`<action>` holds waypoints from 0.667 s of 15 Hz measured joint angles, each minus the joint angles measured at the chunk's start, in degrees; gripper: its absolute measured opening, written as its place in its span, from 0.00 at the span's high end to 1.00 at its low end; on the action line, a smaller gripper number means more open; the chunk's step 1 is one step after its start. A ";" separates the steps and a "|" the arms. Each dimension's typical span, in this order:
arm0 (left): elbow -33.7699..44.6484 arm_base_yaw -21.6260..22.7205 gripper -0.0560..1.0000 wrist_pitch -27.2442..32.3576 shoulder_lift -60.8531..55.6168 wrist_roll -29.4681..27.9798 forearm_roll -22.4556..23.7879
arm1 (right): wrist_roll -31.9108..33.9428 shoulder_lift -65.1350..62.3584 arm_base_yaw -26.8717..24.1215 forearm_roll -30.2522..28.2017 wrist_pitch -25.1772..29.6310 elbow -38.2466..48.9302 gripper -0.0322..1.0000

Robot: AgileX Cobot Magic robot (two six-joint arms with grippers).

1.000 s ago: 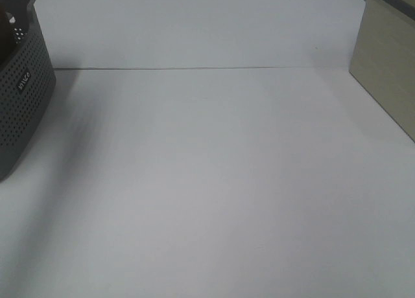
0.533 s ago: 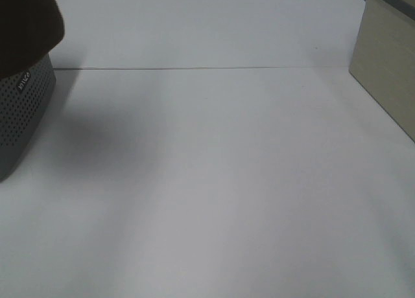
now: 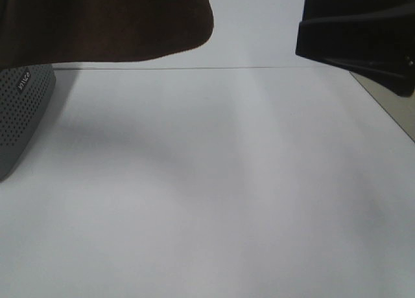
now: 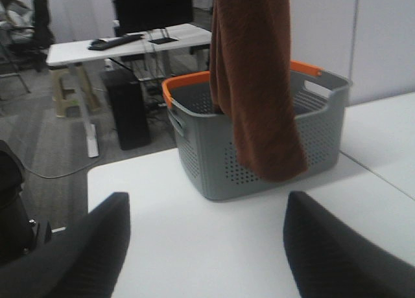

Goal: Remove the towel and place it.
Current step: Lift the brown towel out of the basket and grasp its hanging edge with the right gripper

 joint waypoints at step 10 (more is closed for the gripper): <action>0.00 -1.03 0.95 0.06 1.43 1.38 -1.49 | 3.44 25.55 16.21 -4.98 2.86 -25.50 0.26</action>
